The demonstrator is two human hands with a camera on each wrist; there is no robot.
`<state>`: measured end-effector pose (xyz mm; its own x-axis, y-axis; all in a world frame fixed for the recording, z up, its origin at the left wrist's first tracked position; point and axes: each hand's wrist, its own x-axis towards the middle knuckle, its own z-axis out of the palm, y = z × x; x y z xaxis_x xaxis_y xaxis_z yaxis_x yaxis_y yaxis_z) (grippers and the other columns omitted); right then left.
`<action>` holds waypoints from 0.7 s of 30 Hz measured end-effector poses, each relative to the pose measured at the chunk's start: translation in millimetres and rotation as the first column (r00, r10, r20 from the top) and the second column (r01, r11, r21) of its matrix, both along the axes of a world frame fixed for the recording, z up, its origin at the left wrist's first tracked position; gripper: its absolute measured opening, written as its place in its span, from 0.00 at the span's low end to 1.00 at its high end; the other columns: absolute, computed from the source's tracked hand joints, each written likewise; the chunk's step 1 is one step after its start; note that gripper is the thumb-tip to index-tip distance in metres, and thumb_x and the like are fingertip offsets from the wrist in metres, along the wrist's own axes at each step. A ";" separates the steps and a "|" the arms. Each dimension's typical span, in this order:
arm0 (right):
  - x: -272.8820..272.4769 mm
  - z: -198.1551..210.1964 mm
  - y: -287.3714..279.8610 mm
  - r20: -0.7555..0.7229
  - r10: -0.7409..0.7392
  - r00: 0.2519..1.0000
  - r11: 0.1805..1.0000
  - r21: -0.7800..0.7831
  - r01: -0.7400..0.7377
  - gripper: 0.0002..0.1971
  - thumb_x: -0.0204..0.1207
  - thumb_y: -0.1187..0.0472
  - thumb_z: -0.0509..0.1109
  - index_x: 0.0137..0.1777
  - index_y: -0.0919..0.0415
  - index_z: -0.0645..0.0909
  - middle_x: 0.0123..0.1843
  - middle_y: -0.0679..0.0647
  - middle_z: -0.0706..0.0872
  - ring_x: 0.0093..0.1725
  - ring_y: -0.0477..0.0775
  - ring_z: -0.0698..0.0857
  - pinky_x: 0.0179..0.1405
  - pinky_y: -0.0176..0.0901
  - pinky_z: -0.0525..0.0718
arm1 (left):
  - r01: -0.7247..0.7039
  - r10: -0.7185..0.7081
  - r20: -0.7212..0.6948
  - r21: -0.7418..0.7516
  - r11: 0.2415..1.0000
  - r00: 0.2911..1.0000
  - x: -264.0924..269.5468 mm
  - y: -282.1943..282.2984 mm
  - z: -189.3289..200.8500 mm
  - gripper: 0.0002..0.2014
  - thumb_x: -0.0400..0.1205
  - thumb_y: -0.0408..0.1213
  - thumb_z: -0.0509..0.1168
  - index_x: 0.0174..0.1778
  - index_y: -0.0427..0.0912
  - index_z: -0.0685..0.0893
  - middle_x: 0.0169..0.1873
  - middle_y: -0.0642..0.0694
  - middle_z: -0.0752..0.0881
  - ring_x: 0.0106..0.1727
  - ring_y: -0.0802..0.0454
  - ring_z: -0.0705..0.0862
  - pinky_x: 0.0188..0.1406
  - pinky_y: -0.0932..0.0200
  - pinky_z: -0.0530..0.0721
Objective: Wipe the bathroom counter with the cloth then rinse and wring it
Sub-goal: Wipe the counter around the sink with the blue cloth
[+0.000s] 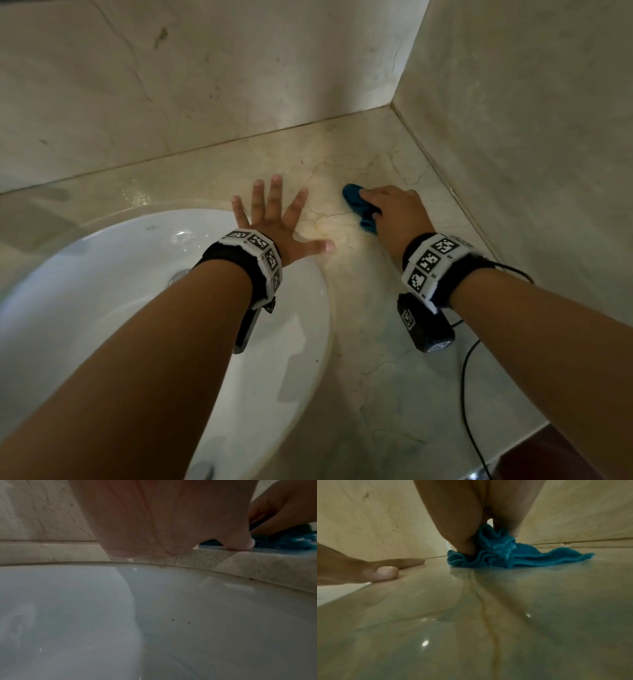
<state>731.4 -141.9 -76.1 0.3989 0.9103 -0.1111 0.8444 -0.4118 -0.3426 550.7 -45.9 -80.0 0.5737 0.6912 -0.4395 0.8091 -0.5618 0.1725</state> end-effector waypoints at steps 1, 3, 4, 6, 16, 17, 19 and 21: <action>-5.0 1.7 2.5 -0.011 0.026 1.000 1.000 0.009 -0.026 0.25 0.80 0.71 0.56 0.76 0.55 0.70 0.73 0.59 0.74 0.67 0.66 0.72 0.70 0.46 0.67 | -0.002 0.002 0.002 0.009 1.000 1.000 0.2 -0.7 0.1 0.52 0.65 0.81 0.48 0.78 0.64 0.31 0.78 0.49 0.24 0.79 0.43 0.24 0.73 0.32 0.26; -15.4 6.1 2.1 -0.030 0.104 0.994 0.995 0.004 -0.104 0.24 0.80 0.71 0.57 0.75 0.53 0.72 0.70 0.58 0.77 0.65 0.65 0.72 0.69 0.45 0.68 | -0.005 0.005 -0.001 0.015 1.000 1.000 0.5 -1.5 1.3 0.52 0.64 0.81 0.49 0.78 0.64 0.32 0.78 0.48 0.24 0.79 0.43 0.24 0.74 0.32 0.27; -20.1 8.8 -1.4 -0.045 0.155 0.987 0.988 -0.011 -0.156 0.23 0.80 0.70 0.58 0.73 0.53 0.74 0.68 0.58 0.78 0.65 0.64 0.73 0.68 0.44 0.69 | -0.003 0.003 -0.006 0.014 1.000 1.000 0.7 -1.5 1.9 0.53 0.64 0.81 0.49 0.79 0.64 0.32 0.78 0.48 0.24 0.79 0.43 0.24 0.74 0.31 0.28; -27.4 13.4 -14.2 -0.076 0.244 0.967 0.969 -0.017 -0.246 0.21 0.79 0.69 0.60 0.69 0.52 0.79 0.66 0.56 0.81 0.63 0.63 0.77 0.66 0.43 0.70 | 0.002 -0.002 -0.020 0.002 1.000 1.000 0.6 -0.3 3.8 0.55 0.63 0.82 0.51 0.79 0.63 0.31 0.78 0.48 0.23 0.78 0.42 0.24 0.74 0.31 0.28; -2.7 19.1 17.1 -0.677 -0.271 0.684 0.912 0.046 0.407 0.14 0.72 0.55 0.75 0.55 0.60 0.88 0.57 0.58 0.88 0.56 0.55 0.86 0.65 0.50 0.81 | 0.020 -0.020 -0.021 -0.026 0.999 1.000 0.0 2.0 0.0 0.63 0.54 0.84 0.53 0.77 0.63 0.28 0.76 0.48 0.20 0.77 0.42 0.21 0.73 0.29 0.28; -1.6 19.7 25.0 -0.636 -0.273 0.722 0.924 0.037 0.382 0.15 0.73 0.57 0.73 0.59 0.60 0.86 0.59 0.59 0.87 0.58 0.56 0.85 0.65 0.48 0.81 | 0.019 -0.019 -0.019 -0.029 0.999 1.000 -0.1 2.3 -0.2 0.63 0.54 0.84 0.53 0.77 0.64 0.28 0.76 0.48 0.20 0.76 0.42 0.21 0.73 0.29 0.28; 0.3 18.3 35.1 -0.589 -0.292 0.754 0.918 0.049 0.394 0.17 0.74 0.59 0.73 0.62 0.62 0.84 0.63 0.60 0.85 0.60 0.57 0.84 0.64 0.46 0.80 | 0.016 -0.016 -0.019 -0.032 0.999 1.000 -0.2 2.6 0.3 0.62 0.54 0.84 0.54 0.77 0.64 0.28 0.76 0.48 0.20 0.76 0.42 0.21 0.72 0.29 0.27; -0.5 17.4 35.5 -0.692 -0.307 0.653 0.892 0.031 0.452 0.20 0.70 0.54 0.77 0.58 0.65 0.86 0.58 0.59 0.87 0.58 0.56 0.85 0.64 0.46 0.82 | 0.019 -0.020 -0.022 -0.028 0.999 1.000 -0.3 2.2 0.2 0.62 0.55 0.84 0.54 0.77 0.63 0.28 0.76 0.48 0.20 0.76 0.43 0.21 0.72 0.29 0.26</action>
